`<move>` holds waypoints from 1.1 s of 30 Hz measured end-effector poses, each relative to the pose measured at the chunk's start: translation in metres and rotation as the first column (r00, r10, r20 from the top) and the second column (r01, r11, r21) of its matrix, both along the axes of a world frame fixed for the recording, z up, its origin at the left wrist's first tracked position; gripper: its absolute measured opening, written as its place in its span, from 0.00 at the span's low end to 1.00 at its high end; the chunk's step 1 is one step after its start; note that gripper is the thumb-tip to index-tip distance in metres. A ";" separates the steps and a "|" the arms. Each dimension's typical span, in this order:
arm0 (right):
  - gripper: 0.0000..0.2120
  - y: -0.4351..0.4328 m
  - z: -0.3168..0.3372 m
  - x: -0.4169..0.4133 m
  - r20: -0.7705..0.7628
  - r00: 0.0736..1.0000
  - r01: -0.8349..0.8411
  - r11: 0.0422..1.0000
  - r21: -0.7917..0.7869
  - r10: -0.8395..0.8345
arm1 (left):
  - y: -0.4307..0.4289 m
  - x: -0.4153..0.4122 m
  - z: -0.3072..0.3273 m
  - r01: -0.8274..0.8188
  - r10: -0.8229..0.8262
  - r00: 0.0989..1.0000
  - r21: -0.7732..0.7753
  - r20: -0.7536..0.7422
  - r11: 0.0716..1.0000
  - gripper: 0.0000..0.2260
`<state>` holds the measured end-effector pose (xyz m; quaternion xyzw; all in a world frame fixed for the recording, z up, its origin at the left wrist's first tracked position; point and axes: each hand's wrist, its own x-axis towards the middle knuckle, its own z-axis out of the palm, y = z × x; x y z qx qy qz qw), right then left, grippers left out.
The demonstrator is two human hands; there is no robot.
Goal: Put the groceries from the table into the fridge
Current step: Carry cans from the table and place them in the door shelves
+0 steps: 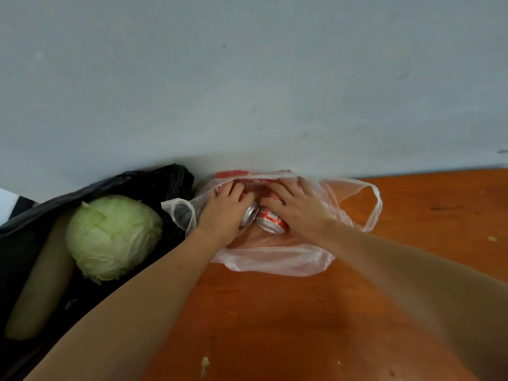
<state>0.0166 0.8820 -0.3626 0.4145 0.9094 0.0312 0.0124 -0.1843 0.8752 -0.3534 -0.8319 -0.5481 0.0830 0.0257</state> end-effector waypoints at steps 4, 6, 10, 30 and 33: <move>0.31 0.000 0.006 0.007 -0.079 0.996 0.033 0.998 -0.061 -0.038 | -0.002 -0.003 0.005 0.026 -0.023 0.997 -0.045 0.077 0.999 0.23; 0.33 -0.001 0.015 0.009 -0.073 0.994 0.072 0.985 -0.159 -0.085 | -0.006 -0.005 0.011 0.026 -0.018 0.990 -0.059 0.137 0.998 0.22; 0.37 -0.016 0.042 0.016 -0.057 0.980 0.179 0.972 -0.152 -0.190 | -0.018 -0.010 0.038 0.044 -0.029 0.988 -0.096 0.151 0.994 0.27; 0.37 -0.235 0.259 -0.003 -0.563 0.564 0.646 0.747 -0.154 -0.604 | -0.135 -0.014 0.243 0.323 -0.315 0.893 0.029 0.320 0.946 0.30; 0.37 -0.272 0.285 0.012 -0.614 0.491 0.682 0.711 -0.170 -0.618 | -0.157 0.007 0.267 0.362 -0.362 0.861 0.070 0.357 0.930 0.29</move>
